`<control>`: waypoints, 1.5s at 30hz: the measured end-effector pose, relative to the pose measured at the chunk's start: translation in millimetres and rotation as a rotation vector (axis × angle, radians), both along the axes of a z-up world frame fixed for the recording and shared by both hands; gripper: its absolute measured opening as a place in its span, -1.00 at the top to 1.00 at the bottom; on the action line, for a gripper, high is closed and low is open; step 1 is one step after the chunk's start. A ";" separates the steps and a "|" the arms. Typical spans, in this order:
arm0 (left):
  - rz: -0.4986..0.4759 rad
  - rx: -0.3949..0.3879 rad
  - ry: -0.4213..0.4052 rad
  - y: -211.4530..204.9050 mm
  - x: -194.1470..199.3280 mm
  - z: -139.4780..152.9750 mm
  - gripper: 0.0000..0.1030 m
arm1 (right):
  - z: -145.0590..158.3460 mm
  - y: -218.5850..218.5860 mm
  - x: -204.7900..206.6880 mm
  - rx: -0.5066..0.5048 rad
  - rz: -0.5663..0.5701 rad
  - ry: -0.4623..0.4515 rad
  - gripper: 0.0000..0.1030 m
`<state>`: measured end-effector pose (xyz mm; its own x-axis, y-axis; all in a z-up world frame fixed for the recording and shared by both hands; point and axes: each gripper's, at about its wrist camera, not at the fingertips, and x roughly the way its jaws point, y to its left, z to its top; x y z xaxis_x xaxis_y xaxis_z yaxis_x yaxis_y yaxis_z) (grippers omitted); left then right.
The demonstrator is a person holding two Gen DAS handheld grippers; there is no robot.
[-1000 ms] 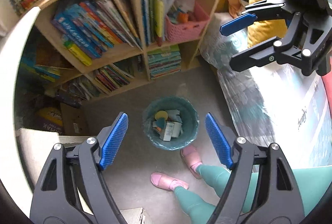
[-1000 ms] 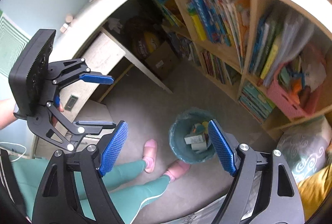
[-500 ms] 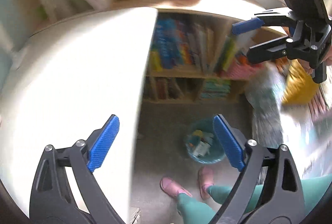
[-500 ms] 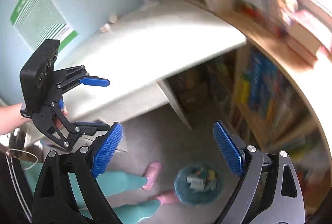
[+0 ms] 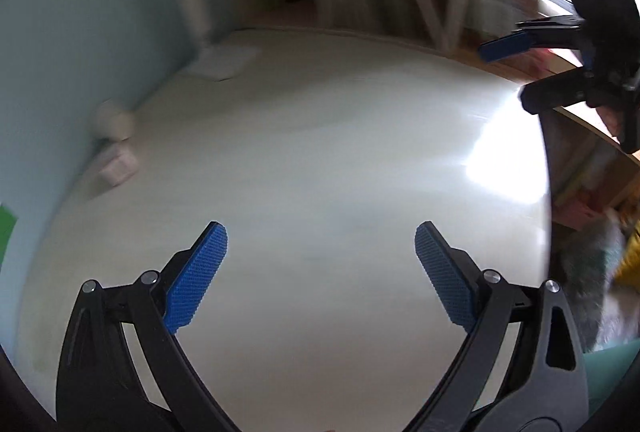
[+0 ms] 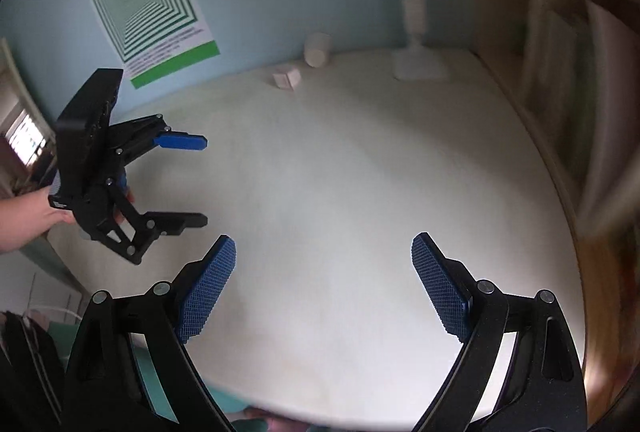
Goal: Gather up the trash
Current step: 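Swing both tools back toward the table, then grasp the pink-and-white box with the left tool while the right tool grasps the white cup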
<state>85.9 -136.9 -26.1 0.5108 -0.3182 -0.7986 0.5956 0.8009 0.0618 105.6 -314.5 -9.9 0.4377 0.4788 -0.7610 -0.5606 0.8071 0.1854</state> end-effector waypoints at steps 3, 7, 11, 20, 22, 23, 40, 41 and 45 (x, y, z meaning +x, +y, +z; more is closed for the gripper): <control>0.085 0.018 -0.015 35.5 35.2 -0.4 -0.81 | 1.0 35.7 37.9 0.000 0.052 -0.015 -0.73; 0.176 0.040 -0.022 71.7 81.1 -8.8 -0.86 | -3.6 79.4 87.0 0.007 0.091 -0.001 -0.73; 0.237 0.032 -0.001 97.3 124.2 -23.1 -0.86 | -11.0 119.0 130.7 0.016 0.147 0.004 -0.73; 0.282 0.017 0.034 136.3 206.3 -55.8 -0.86 | -30.1 173.2 236.9 0.050 0.177 0.056 -0.73; 0.298 0.018 0.032 139.5 223.2 -61.1 -0.86 | -35.6 182.5 260.5 0.062 0.168 0.073 -0.73; 0.304 0.011 0.034 141.7 230.8 -63.6 -0.85 | -37.9 186.5 270.8 0.068 0.166 0.081 -0.73; 0.351 -0.007 0.060 163.1 283.8 -94.2 -0.42 | -102.3 284.5 387.9 0.026 0.122 0.187 -0.71; 0.356 -0.008 0.061 164.5 284.7 -95.5 -0.31 | -106.2 288.8 391.7 0.021 0.112 0.192 -0.69; 0.361 -0.026 0.076 169.8 287.4 -99.2 0.09 | -124.2 302.9 400.2 -0.028 0.094 0.233 -0.19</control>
<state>373.3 33.0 -125.3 0.5336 -0.1486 -0.8326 0.2760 0.9611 0.0054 505.8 -11.7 -134.1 0.2036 0.4865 -0.8496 -0.5784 0.7600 0.2965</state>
